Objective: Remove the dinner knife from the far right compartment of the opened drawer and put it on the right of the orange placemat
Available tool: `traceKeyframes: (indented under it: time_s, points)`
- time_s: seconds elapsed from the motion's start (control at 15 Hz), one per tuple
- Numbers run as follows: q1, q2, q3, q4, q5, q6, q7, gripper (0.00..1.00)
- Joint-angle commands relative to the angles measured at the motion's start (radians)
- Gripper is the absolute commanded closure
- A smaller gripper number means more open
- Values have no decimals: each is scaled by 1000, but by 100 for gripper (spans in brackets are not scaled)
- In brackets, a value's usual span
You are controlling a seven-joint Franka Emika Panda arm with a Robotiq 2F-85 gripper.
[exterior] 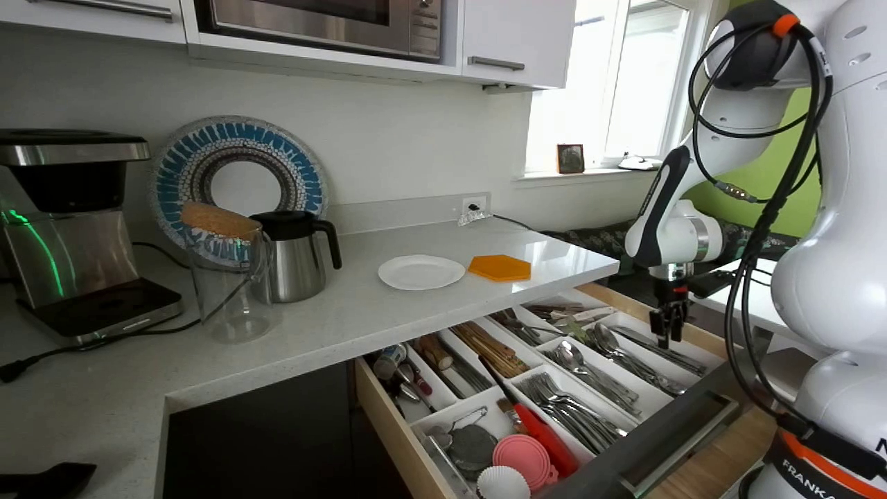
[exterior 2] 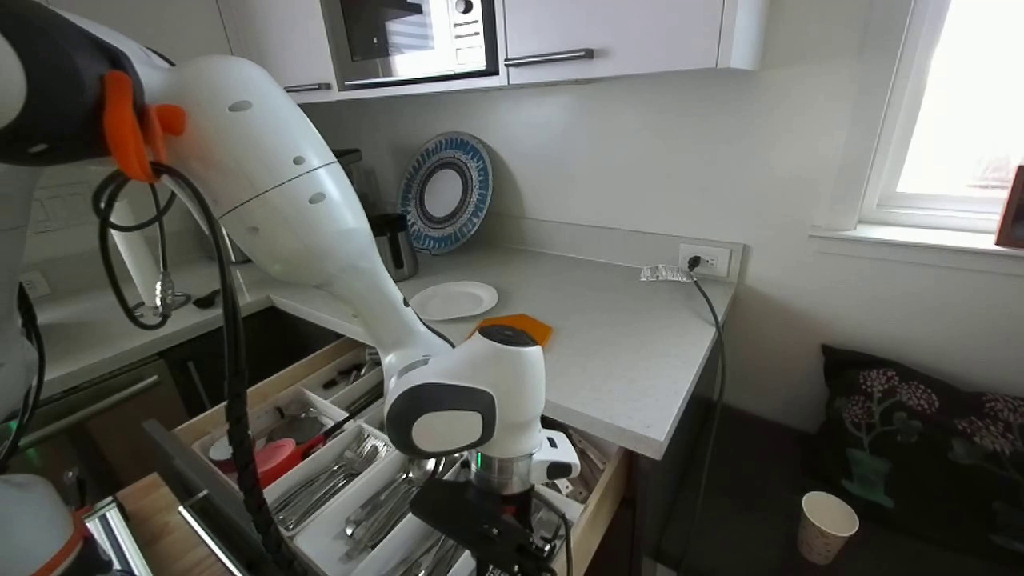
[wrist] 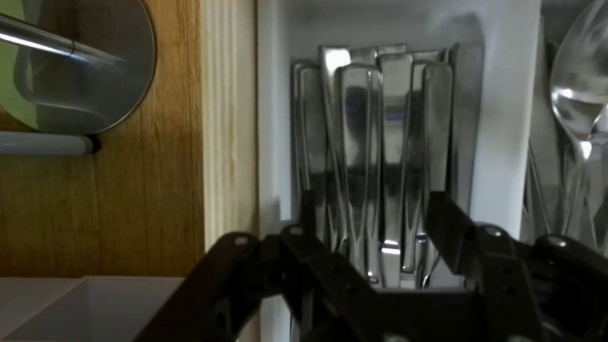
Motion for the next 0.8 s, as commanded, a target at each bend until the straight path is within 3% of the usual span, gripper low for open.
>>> traceKeyframes:
  time_s: [0.0, 0.07, 0.2, 0.4, 0.73]
  points:
    - [-25, 31, 22, 25, 13, 4, -23, 43]
    - [-23, 28, 21, 22, 11, 9, -19, 44]
    - [-16, 29, 17, 14, 6, 22, -7, 58]
    - [-12, 30, 13, 2, 0, 40, 4, 70]
    - [-14, 37, 15, -13, -1, 102, 13, 63]
